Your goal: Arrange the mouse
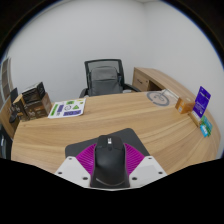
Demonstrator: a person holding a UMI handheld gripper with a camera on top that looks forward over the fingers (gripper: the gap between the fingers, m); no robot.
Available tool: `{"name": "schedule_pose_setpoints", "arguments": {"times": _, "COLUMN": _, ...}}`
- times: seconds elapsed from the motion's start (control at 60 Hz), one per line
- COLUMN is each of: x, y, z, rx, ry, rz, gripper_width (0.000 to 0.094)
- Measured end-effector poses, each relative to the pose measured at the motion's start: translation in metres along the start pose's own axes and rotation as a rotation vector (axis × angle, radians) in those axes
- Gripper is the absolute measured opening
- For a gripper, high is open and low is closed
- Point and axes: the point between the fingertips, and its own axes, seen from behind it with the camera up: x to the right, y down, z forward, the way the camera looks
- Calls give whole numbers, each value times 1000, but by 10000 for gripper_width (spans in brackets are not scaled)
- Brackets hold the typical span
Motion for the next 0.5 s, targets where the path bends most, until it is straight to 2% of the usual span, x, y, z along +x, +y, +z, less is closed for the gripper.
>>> {"name": "schedule_pose_setpoints", "arguments": {"times": 0.15, "x": -2, "y": 31, "z": 19, "rx": -55, "ry": -24, "rz": 6, "gripper_width": 384}}
{"name": "schedule_pose_setpoints", "arguments": {"times": 0.367, "x": 3, "y": 54, "z": 30, "rx": -84, "ry": -11, "rz": -8, "gripper_width": 400}}
{"name": "schedule_pose_setpoints", "arguments": {"times": 0.45, "x": 4, "y": 58, "z": 30, "rx": -86, "ry": -13, "rz": 3, "gripper_width": 435}}
{"name": "schedule_pose_setpoints", "arguments": {"times": 0.5, "x": 4, "y": 60, "z": 30, "rx": -92, "ry": -19, "rz": 2, "gripper_width": 496}}
